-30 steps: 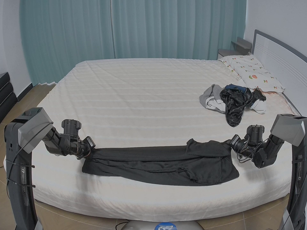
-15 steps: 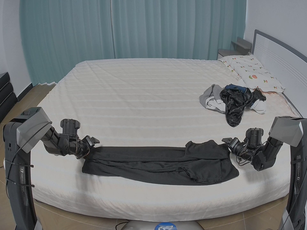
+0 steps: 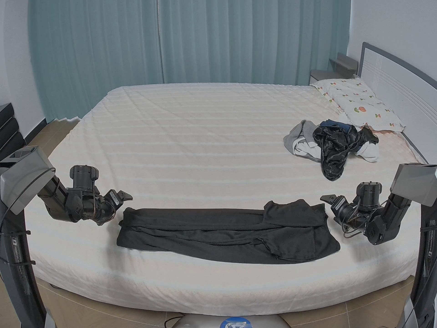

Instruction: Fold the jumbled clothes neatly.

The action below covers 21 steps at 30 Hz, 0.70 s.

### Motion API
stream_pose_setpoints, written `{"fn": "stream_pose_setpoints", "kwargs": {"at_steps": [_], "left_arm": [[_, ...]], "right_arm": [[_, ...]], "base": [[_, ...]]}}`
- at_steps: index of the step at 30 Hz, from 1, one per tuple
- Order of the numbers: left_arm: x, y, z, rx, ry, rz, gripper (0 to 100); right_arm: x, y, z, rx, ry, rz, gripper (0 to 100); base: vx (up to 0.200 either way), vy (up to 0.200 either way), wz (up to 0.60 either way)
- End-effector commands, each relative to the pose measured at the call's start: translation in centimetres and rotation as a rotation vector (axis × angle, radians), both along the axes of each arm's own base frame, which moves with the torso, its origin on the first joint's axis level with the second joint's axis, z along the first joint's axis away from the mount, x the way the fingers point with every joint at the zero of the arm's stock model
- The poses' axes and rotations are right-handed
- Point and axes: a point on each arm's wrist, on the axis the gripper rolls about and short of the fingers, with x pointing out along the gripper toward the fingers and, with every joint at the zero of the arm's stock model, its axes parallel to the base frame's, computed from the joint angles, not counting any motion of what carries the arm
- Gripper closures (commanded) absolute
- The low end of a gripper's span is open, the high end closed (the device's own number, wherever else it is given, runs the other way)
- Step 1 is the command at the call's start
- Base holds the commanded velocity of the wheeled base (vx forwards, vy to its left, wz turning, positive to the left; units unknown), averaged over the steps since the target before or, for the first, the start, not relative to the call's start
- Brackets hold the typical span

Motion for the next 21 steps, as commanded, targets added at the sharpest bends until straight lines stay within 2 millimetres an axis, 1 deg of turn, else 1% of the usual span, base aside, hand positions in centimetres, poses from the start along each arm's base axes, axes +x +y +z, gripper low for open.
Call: {"fn": "stream_pose_setpoints", "kwargs": {"at_steps": [1,3,4,5,6,14,18,19,21], "left_arm": [[-2.2,-0.8,0.0,-0.001,0.024,-0.022,0],[-2.9,-1.2,-0.8,-0.001,0.023,-0.031,0],[-2.9,-1.2,-0.8,-0.001,0.023,-0.031,0],[-3.0,-1.2,-1.5,0.005,0.0,-0.032,0],[-3.1,-1.2,-1.7,0.005,-0.013,-0.029,0],[-2.8,-1.9,-3.0,0.007,0.002,-0.051,0],[-2.8,-2.0,-3.3,0.008,0.011,-0.054,0],[-2.8,-2.0,-3.4,0.009,0.014,-0.055,100],[-2.8,-1.9,-3.8,0.019,0.019,-0.06,100]], "right_arm": [[-0.2,0.2,0.2,0.0,-0.002,0.007,0],[-0.3,0.3,0.1,0.0,0.003,0.01,0],[-0.3,0.3,0.1,0.0,0.003,0.01,0],[-0.4,0.7,0.0,0.0,0.007,0.019,0],[-0.4,0.7,0.1,0.0,0.006,0.021,0],[-0.4,1.0,0.0,-0.001,0.007,0.027,0],[-0.4,1.0,0.0,-0.001,0.007,0.027,0],[-0.4,1.0,0.0,-0.001,0.007,0.027,0],[-0.4,1.0,0.0,-0.005,0.008,0.027,0]], "base": [[0.0,0.0,0.0],[0.0,0.0,0.0],[0.0,0.0,0.0],[0.0,0.0,0.0],[0.0,0.0,0.0],[0.0,0.0,0.0],[0.0,0.0,0.0],[0.0,0.0,0.0],[0.0,0.0,0.0]]}}
